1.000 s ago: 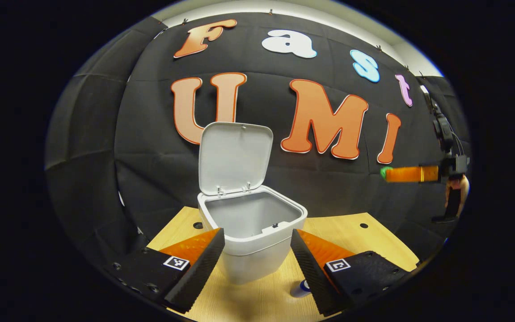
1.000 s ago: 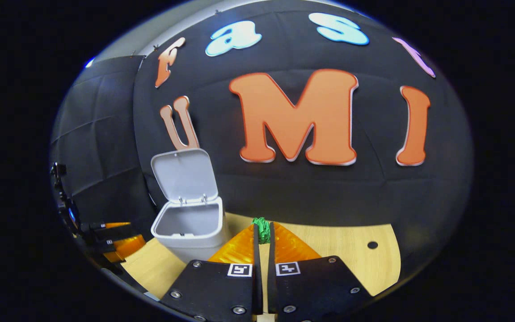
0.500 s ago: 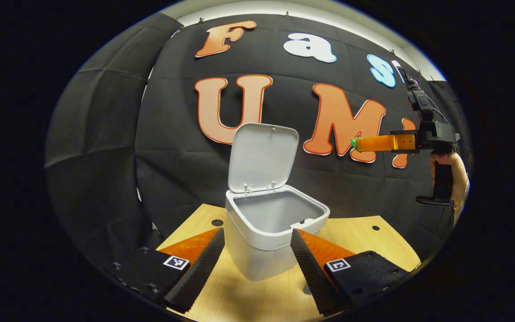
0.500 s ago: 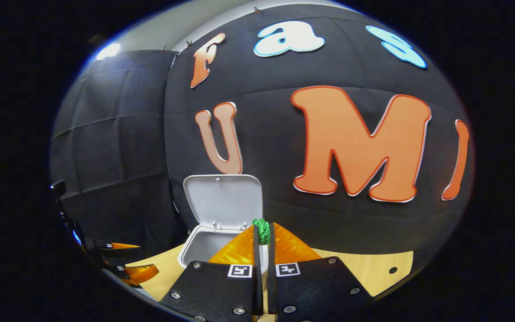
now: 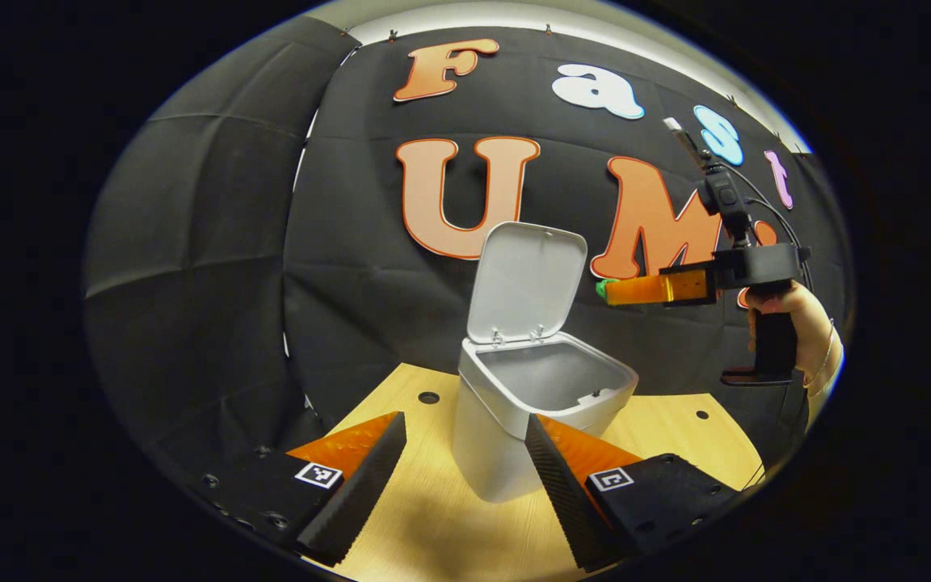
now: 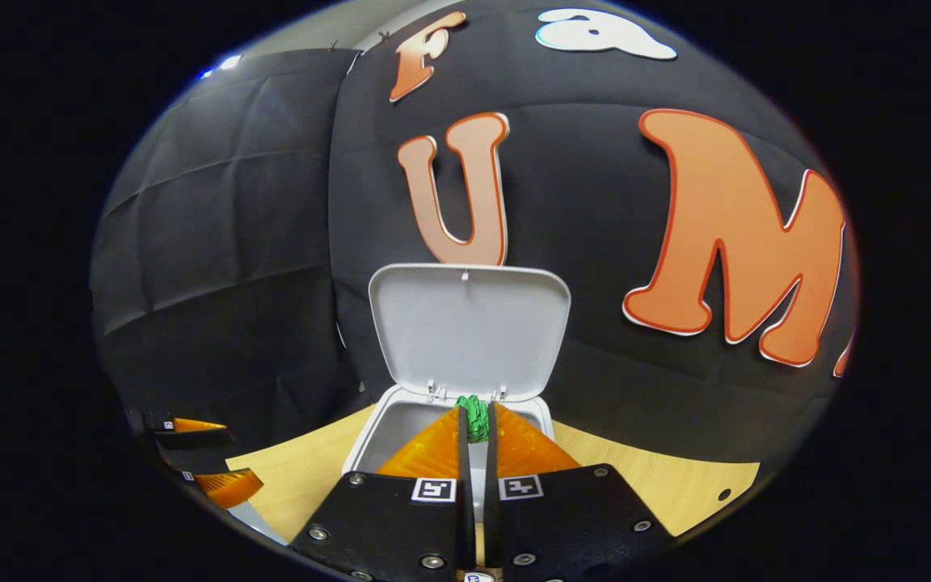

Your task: Press the lid of the desktop garbage bin to open it, pick up the crumpled paper on the desktop and throw it into the bin, then pick up the pop can on the desktop and drop it into the bin, and finally close the garbage bin lid.

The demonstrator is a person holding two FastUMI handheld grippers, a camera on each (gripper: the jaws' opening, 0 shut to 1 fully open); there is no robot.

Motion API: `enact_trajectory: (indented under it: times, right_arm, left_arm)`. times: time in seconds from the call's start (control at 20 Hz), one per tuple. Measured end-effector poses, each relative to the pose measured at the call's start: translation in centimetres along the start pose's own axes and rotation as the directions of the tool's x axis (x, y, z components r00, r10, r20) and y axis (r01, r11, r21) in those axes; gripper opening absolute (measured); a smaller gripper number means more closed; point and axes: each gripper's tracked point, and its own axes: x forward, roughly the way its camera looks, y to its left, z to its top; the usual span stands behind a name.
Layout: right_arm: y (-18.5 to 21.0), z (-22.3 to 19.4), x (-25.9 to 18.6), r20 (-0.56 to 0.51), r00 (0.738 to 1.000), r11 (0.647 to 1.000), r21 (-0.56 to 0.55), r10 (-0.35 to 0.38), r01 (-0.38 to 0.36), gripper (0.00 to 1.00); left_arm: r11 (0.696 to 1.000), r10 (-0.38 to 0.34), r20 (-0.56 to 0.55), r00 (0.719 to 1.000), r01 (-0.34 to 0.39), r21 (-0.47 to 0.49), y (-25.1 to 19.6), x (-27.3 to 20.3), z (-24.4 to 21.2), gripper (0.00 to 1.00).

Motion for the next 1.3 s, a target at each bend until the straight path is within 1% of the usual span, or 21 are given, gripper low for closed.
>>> enact_trajectory:
  times: [0.25,0.4,0.45,0.55,0.6,0.7,0.8,1.05,1.3]
  right_arm:
    - [0.8,-3.1,3.8,-0.123,0.992,1.0,-0.017,0.013,-0.015,0.05]
    - [1.4,-4.3,4.4,-0.148,0.989,1.0,-0.02,0.011,-0.014,0.05]
    - [1.1,-4.6,4.6,-0.146,0.989,1.0,-0.017,0.002,-0.005,0.07]
    - [1.1,-4.6,5.0,-0.136,0.991,1.0,-0.028,-0.011,0.007,0.26]
    - [1.2,-4.7,5.2,-0.135,0.991,0.999,-0.033,-0.013,0.009,0.47]
    - [1.9,-5.0,5.2,-0.147,0.989,1.0,-0.021,0.005,-0.008,0.9]
    - [2.0,-4.9,4.9,-0.149,0.989,1.0,-0.017,0.011,-0.014,0.93]
    - [1.3,-4.1,3.7,-0.104,0.995,1.0,0.011,0.004,-0.003,0.93]
    - [-2.1,-3.8,1.0,-0.05,0.998,0.998,0.043,-0.042,0.044,0.93]
  left_arm:
    - [0.999,0.031,-0.022,0.999,-0.031,-0.013,2.2,-0.3,-1.0,0.94]
    - [0.999,0.039,-0.03,0.999,-0.04,-0.032,3.2,-0.4,-1.4,0.95]
    - [0.999,0.042,-0.032,0.999,-0.043,-0.033,3.4,-0.4,-1.6,0.95]
    - [0.998,0.049,-0.037,0.998,-0.05,-0.029,3.8,-0.3,-1.9,0.95]
    - [0.998,0.049,-0.038,0.998,-0.05,-0.029,3.9,-0.3,-1.8,0.95]
    - [0.998,0.047,-0.041,0.998,-0.048,-0.032,3.8,-0.4,-1.9,0.95]
    - [0.998,0.046,-0.04,0.998,-0.047,-0.029,4.0,-0.3,-1.8,0.95]
    - [0.999,0.025,-0.038,0.999,-0.026,-0.022,3.0,0.0,-1.9,0.95]
    - [1.0,-0.026,-0.036,0.999,0.026,0.001,0.2,0.8,-1.8,0.95]
